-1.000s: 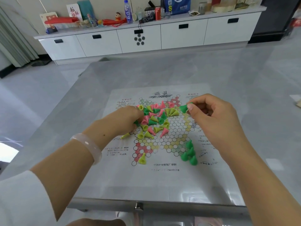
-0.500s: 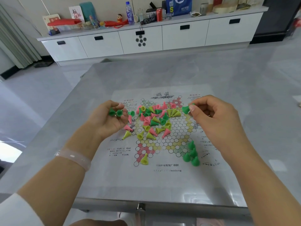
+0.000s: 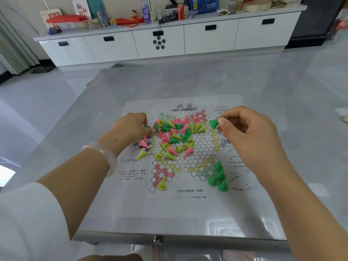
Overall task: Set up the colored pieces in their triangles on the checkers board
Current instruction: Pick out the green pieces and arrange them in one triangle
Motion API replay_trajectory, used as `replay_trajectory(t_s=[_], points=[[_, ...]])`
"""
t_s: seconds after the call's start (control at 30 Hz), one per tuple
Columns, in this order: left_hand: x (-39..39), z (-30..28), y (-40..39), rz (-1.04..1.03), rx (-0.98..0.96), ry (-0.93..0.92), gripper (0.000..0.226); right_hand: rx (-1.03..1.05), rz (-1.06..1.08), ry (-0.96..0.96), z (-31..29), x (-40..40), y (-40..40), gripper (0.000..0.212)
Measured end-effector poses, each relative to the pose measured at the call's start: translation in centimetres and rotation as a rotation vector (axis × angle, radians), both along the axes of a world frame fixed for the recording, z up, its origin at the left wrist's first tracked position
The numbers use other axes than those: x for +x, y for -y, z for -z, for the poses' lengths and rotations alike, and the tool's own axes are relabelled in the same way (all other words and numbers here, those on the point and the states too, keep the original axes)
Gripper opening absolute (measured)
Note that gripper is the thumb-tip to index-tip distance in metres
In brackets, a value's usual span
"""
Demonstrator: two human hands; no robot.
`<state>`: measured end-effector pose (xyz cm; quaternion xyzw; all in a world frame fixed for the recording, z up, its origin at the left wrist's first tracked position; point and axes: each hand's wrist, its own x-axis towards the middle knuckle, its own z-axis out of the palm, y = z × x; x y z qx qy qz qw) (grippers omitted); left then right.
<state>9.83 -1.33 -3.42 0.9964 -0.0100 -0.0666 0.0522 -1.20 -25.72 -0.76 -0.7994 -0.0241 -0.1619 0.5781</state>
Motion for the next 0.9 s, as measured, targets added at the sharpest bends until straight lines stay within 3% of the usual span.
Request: replay_trajectory(t_s=[0.17, 0.27, 0.37, 0.5, 0.57, 0.63, 0.77, 0.9], points=[[-0.3, 1.0, 0.0, -0.004, 0.102, 0.118, 0.028, -0.018, 0.006, 0.0, -0.1, 0.1, 0.0, 0.016], [-0.7, 0.7, -0.1, -0.034, -0.048, 0.215, 0.035, -0.025, 0.001, 0.001, 0.0, 0.0, 0.0, 0.017], [-1.7, -0.9, 0.3, -0.229, -0.576, 0.236, 0.036, -0.03, 0.0, 0.0, 0.0, 0.0, 0.1, 0.016], [-5.1, -2.5, 0.7, -0.495, -1.735, -0.054, 0.027, -0.049, 0.033, -0.038, 0.2, 0.1, 0.3, 0.018], [-7.5, -2.3, 0.7, -0.527, -2.061, -0.208, 0.022, -0.104, 0.076, -0.064, 0.6, 0.3, 0.6, 0.017], [-9.5, -1.7, 0.8, -0.546, -2.249, -0.287, 0.019, -0.267, 0.117, -0.093, 1.2, 0.3, 1.2, 0.012], [-11.0, -1.1, 1.6, -0.646, -2.276, -0.299, 0.024, -0.612, 0.152, -0.196, 2.6, 0.2, 2.2, 0.007], [-11.1, -1.2, 2.4, -0.645, -2.156, -0.317, 0.025, -0.714, 0.105, -0.308, 3.2, 0.1, 2.4, 0.008]])
